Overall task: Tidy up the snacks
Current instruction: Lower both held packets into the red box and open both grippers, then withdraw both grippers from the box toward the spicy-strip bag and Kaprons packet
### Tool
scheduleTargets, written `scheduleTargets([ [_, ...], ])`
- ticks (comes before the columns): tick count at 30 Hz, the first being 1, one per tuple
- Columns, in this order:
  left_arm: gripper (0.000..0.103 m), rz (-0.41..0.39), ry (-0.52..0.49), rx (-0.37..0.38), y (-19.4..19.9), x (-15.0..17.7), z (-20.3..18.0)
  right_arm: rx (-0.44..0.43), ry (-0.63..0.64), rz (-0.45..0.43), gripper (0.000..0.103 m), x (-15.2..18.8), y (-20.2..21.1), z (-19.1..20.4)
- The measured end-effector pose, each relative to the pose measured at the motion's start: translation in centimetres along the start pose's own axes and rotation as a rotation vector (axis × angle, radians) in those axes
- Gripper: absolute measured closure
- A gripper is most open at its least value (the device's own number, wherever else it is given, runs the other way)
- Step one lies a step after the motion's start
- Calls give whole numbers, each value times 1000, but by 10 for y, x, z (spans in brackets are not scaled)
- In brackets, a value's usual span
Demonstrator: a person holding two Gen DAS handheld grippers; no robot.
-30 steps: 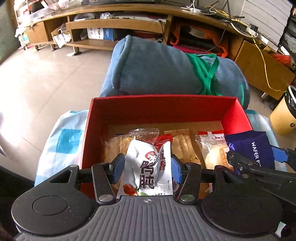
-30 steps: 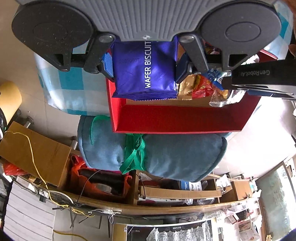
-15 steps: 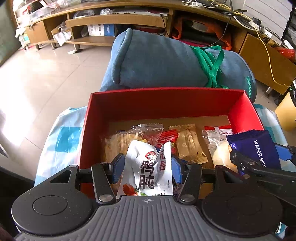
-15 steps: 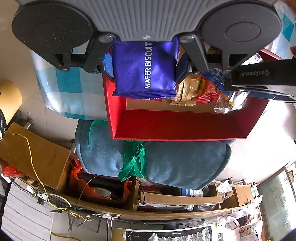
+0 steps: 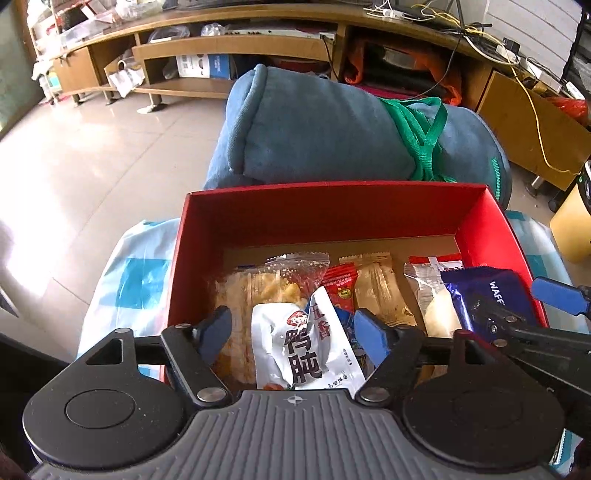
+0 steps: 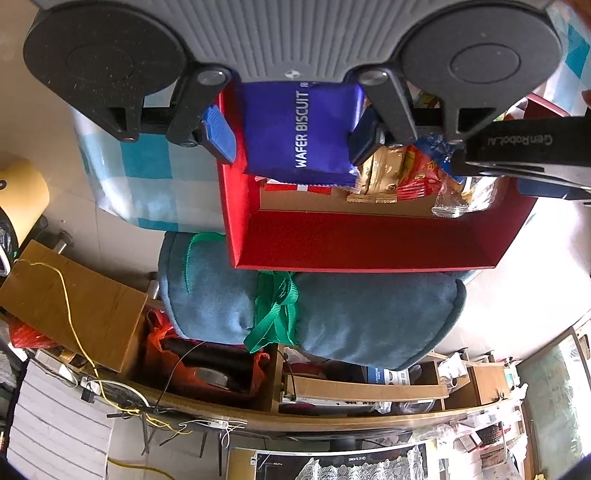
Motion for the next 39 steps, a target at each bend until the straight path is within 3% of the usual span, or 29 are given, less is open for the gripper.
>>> scheduleTargets([
  [12,19,-25,12,30,20,2,-3,15,-26,-26,40,-1,21,-15],
  [18,16,-8,-7,95,42,25,-14,41,-33,-20,40,14,42,-35],
  [28,16,236,-27,284,50,122,-67,89,-35,82,40,82,69,-69],
  [31,16,292,-4,298,46,144,-79,89,-55,106,40,98,72,-80],
  [36,16,400,117,312,32,166,-95,68,-69,128,40,110,72,-90],
  [39,14,407,171,287,29,170,-105,60,-73,137,40,115,70,-92],
])
Point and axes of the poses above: each gripper's, at about its wrist camera, not at the fingertips, and y roughly against the way its jaws point, z to its left, x to its underside, the point moved 10 cm from there along -y, roughly the way its jaws point, and after that the axes turned 6 degrees about y, right-handed, at the moved point
